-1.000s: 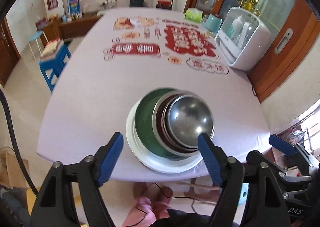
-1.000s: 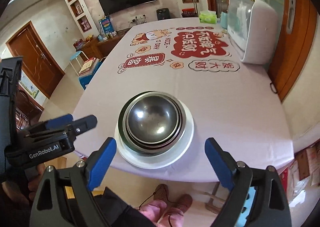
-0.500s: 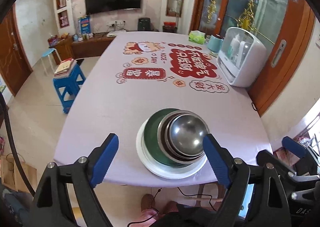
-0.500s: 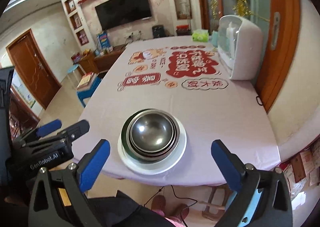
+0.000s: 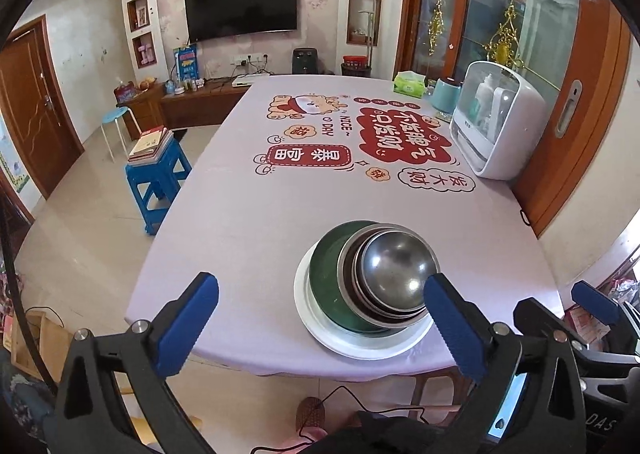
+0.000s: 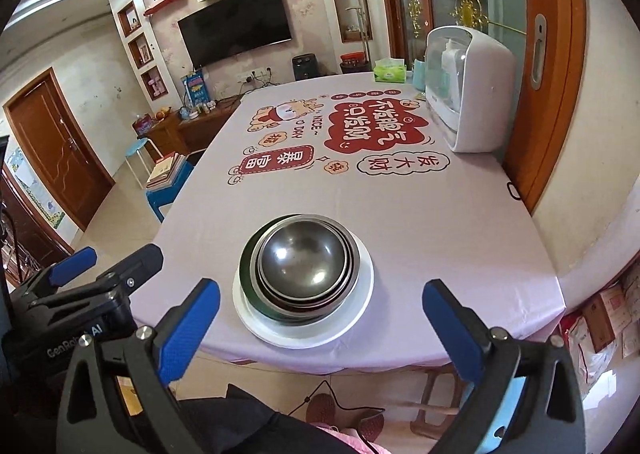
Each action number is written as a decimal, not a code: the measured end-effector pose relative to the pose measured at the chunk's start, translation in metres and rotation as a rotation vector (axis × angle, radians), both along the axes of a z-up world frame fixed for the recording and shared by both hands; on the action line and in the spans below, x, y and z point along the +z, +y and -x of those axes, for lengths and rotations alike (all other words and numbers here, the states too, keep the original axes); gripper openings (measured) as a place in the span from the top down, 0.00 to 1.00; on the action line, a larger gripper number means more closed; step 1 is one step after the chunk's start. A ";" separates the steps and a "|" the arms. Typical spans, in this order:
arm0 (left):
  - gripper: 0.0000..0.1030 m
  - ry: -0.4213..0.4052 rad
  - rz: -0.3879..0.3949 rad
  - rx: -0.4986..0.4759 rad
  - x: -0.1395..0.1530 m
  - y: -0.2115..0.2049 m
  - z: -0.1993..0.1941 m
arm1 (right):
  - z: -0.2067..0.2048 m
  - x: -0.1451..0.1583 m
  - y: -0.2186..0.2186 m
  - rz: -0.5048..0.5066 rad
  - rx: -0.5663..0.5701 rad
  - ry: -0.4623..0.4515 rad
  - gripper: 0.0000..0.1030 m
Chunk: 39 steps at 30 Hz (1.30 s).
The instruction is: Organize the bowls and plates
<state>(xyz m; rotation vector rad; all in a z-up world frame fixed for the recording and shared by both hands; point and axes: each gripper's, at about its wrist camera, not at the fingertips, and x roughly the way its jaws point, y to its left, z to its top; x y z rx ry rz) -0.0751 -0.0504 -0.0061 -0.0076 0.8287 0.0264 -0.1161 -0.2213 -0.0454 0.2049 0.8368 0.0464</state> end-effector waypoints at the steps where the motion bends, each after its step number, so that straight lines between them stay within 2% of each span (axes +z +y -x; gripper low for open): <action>1: 0.01 0.002 -0.002 0.003 0.000 0.000 0.001 | 0.000 0.000 0.000 0.001 0.000 0.002 0.01; 39: 0.01 -0.001 -0.034 0.023 -0.005 0.001 -0.007 | -0.005 -0.001 0.006 0.014 0.011 0.010 0.01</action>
